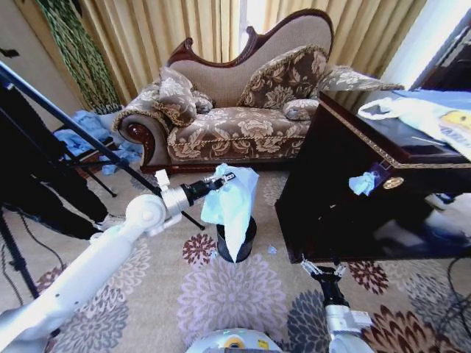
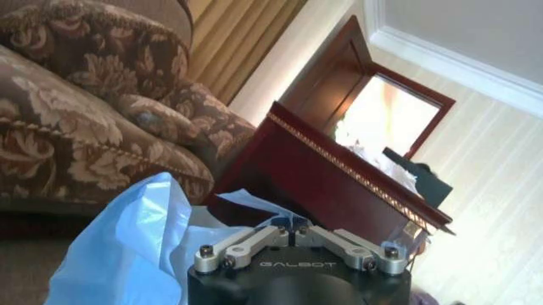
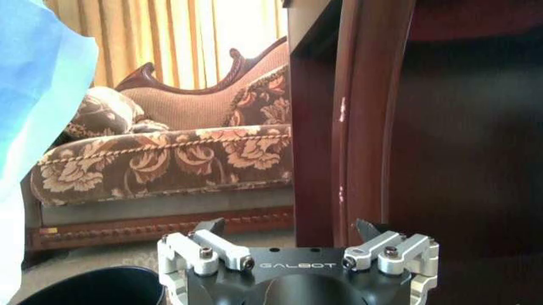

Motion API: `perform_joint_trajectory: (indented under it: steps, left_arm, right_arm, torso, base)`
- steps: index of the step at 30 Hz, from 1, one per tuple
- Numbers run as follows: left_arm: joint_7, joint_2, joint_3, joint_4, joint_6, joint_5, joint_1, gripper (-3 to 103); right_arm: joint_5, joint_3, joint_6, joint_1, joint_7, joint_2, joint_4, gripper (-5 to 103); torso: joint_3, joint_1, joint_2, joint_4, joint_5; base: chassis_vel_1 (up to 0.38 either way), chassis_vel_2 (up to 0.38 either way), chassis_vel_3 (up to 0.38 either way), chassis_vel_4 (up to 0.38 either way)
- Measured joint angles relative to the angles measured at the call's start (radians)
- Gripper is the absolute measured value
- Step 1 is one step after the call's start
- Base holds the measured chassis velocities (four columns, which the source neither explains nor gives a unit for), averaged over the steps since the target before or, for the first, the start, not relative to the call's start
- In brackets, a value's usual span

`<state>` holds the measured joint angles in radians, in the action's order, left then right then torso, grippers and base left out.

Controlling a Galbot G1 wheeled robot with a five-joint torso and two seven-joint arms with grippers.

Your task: Place a garbage bag over the trash bin.

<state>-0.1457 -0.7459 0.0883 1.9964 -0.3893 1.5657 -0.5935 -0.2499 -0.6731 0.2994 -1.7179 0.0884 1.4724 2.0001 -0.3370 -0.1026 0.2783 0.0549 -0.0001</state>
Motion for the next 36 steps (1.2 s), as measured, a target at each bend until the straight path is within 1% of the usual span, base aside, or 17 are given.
perform_joint_trajectory:
  steps: [7, 9, 13, 17, 18, 22, 23, 25, 26, 27, 29, 30, 31, 32, 34, 35, 36]
  left_arm:
    - [-0.031, -0.049, -0.04, -0.095, -0.003, -0.03, 0.102, 0]
    - [-0.034, -0.052, -0.044, -0.1, -0.004, -0.031, 0.109, 0]
    - [-0.066, -0.053, -0.076, -0.128, -0.012, -0.041, 0.146, 0]
    - [-0.127, -0.037, -0.121, -0.148, -0.024, -0.073, 0.173, 0]
    - [-0.127, -0.037, -0.121, -0.148, -0.024, -0.073, 0.173, 0]
    - [-0.168, -0.031, -0.155, -0.164, -0.028, -0.106, 0.184, 0]
    - [-0.199, -0.028, -0.179, -0.181, -0.028, -0.139, 0.195, 0]
    - [-0.229, -0.025, -0.21, -0.203, -0.026, -0.177, 0.207, 0]
    - [-0.239, -0.025, -0.222, -0.211, -0.025, -0.191, 0.209, 0]
    - [-0.239, -0.025, -0.222, -0.211, -0.025, -0.191, 0.209, 0]
    - [-0.256, -0.025, -0.242, -0.22, -0.022, -0.229, 0.202, 0]
    - [-0.256, -0.025, -0.242, -0.22, -0.022, -0.229, 0.202, 0]
    - [-0.263, -0.024, -0.246, -0.221, -0.02, -0.245, 0.196, 0]
    - [-0.269, -0.021, -0.248, -0.221, -0.017, -0.257, 0.19, 0]
    - [-0.28, -0.01, -0.25, -0.214, -0.01, -0.281, 0.174, 0]
    - [-0.28, -0.01, -0.25, -0.214, -0.01, -0.281, 0.174, 0]
    - [-0.281, -0.005, -0.246, -0.21, -0.009, -0.284, 0.169, 0]
  right_arm:
    - [0.006, 0.004, -0.003, 0.001, 0.0, 0.0, -0.006, 100]
    - [0.006, 0.004, -0.003, 0.001, 0.0, 0.0, -0.006, 100]
    - [-0.003, 0.001, -0.009, 0.005, -0.009, -0.006, -0.003, 100]
    - [-0.064, 0.0, -0.045, 0.017, -0.044, -0.033, 0.038, 100]
    - [-0.064, 0.0, -0.045, 0.017, -0.044, -0.033, 0.038, 100]
    - [-0.125, 0.001, -0.078, 0.02, -0.07, -0.071, 0.075, 100]
    - [-0.168, 0.007, -0.098, 0.018, -0.088, -0.089, 0.102, 100]
    - [-0.219, 0.016, -0.119, 0.011, -0.103, -0.106, 0.135, 100]
    - [-0.239, 0.02, -0.127, 0.008, -0.11, -0.113, 0.15, 103]
    - [-0.239, 0.02, -0.127, 0.008, -0.11, -0.113, 0.15, 103]
    - [-0.282, 0.025, -0.143, 0.002, -0.133, -0.131, 0.188, 96]
    - [-0.282, 0.025, -0.143, 0.002, -0.133, -0.131, 0.188, 96]
    - [-0.29, 0.024, -0.148, 0.002, -0.139, -0.138, 0.2, 91]
    - [-0.296, 0.023, -0.15, 0.001, -0.143, -0.144, 0.208, 91]
    - [-0.31, 0.015, -0.158, 0.0, -0.15, -0.161, 0.226, 80]
    - [-0.31, 0.015, -0.158, 0.0, -0.15, -0.161, 0.226, 80]
    - [-0.313, 0.012, -0.159, -0.001, -0.151, -0.166, 0.227, 75]
  torso:
    - [0.0, 0.0, 0.0, 0.0003, 0.0001]
    - [0.0, 0.0, 0.0, 0.0003, 0.0001]
    - [0.0, 0.0, 0.0, 0.0002, 0.0001]
    - [0.0, 0.0, 0.0, 0.0001, 0.0002]
    - [0.0, 0.0, 0.0, 0.0001, 0.0002]
    - [0.0, 0.0, 0.0, 0.0, 0.0001]
    - [0.0, 0.0, 0.0, 0.0001, 0.0002]
    - [0.0, 0.0, 0.0, 0.0001, 0.0002]
    - [0.0, 0.0, 0.0, 0.0002, 0.0001]
    - [0.0, 0.0, 0.0, 0.0002, 0.0001]
    - [0.0, 0.0, 0.0, 0.0002, 0.0002]
    - [0.0, 0.0, 0.0, 0.0002, 0.0002]
    - [0.0, 0.0, 0.0, 0.0002, 0.0]
    - [0.0, 0.0, 0.0, 0.0003, 0.0001]
    - [0.0, 0.0, 0.0, 0.0001, 0.0]
    - [0.0, 0.0, 0.0, 0.0001, 0.0]
    - [0.0, 0.0, 0.0, 0.0, -0.0001]
  base:
    - [0.0, 0.0, 0.0, 0.0]
    - [0.0, 0.0, 0.0, 0.0]
    - [0.0, 0.0, 0.0, 0.0]
    - [0.0, 0.0, 0.0, 0.0]
    - [0.0, 0.0, 0.0, 0.0]
    - [0.0, 0.0, 0.0, 0.0]
    - [0.0, 0.0, 0.0, 0.0]
    - [0.0, 0.0, 0.0, 0.0]
    - [0.0, 0.0, 0.0, 0.0]
    - [0.0, 0.0, 0.0, 0.0]
    - [0.0, 0.0, 0.0, 0.0]
    - [0.0, 0.0, 0.0, 0.0]
    - [0.0, 0.0, 0.0, 0.0]
    - [0.0, 0.0, 0.0, 0.0]
    - [0.0, 0.0, 0.0, 0.0]
    - [0.0, 0.0, 0.0, 0.0]
    - [0.0, 0.0, 0.0, 0.0]
